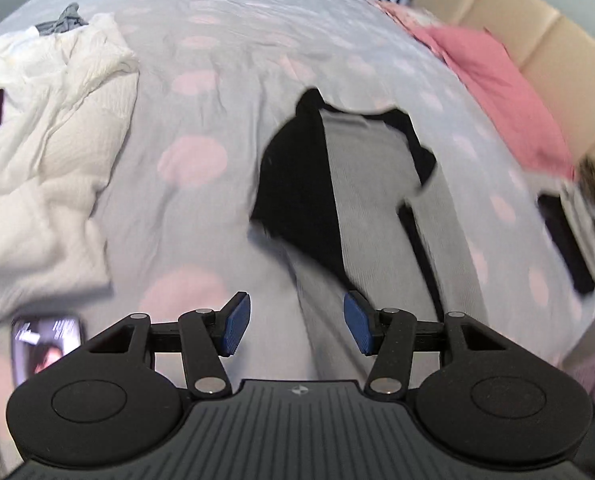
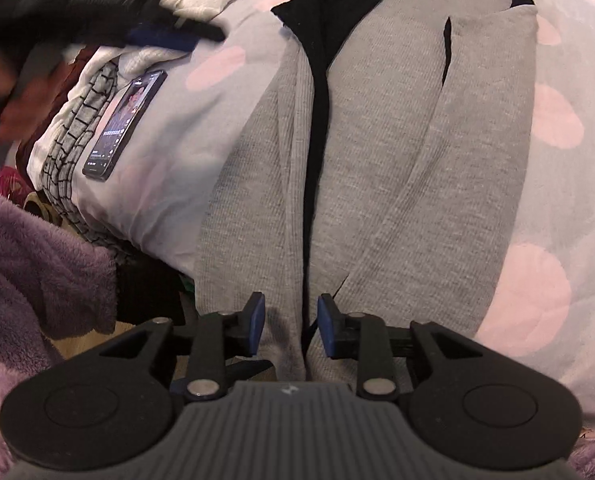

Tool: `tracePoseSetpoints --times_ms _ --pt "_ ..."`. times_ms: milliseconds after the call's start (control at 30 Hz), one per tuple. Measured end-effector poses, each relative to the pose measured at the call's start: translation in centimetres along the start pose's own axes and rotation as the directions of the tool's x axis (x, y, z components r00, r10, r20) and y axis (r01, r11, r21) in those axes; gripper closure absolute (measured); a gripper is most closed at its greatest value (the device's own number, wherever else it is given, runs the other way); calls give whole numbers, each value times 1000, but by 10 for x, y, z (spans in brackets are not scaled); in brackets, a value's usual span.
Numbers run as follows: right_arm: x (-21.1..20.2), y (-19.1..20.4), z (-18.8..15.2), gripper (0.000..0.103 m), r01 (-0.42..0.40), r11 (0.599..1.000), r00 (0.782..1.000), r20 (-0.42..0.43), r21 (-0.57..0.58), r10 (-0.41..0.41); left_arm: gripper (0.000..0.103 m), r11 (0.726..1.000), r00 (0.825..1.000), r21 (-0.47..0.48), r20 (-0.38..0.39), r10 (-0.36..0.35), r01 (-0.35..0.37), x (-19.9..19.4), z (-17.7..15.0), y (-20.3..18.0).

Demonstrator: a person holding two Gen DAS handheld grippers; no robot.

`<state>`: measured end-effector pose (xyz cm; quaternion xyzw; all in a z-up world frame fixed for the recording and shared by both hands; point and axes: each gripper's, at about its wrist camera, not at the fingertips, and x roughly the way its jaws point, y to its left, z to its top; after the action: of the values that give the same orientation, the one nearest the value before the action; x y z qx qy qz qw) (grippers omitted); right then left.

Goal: Fold clothes

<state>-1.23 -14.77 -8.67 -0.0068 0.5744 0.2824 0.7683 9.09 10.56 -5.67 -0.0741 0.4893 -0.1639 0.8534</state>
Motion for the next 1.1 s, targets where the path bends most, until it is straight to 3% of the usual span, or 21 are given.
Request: tracePoseSetpoints --times_ms 233,433,500,533,567,600,633,867,1100 --pt "5 2 5 71 -1 1000 1000 19 -22 2 53 997 1000 -77 8 12 -11 41 37 22" --pt "10 -4 10 71 -4 1000 1000 23 -12 4 53 984 999 -173 0 -40 40 70 45 44" --pt "14 -7 12 71 -15 1000 1000 14 -2 15 61 976 997 -202 6 -80 80 76 44 48" --pt "15 -7 12 71 -20 1000 1000 13 -1 20 78 973 995 -207 13 -102 102 76 45 48" --pt "15 -8 12 76 -25 1000 1000 13 1 25 85 974 994 -197 25 -106 109 74 46 45" --pt "15 -8 12 91 -37 999 999 12 4 37 87 976 993 -186 38 -110 115 72 48 42" --pt "15 -9 12 95 -53 999 999 11 12 52 92 977 992 -176 50 -115 122 70 49 38" --pt "5 -11 7 97 -144 988 989 34 54 143 94 988 985 -73 118 -129 138 55 70 -7" --pt "0 -18 0 98 -219 969 976 37 117 216 94 993 995 97 56 -79 73 83 83 -71"
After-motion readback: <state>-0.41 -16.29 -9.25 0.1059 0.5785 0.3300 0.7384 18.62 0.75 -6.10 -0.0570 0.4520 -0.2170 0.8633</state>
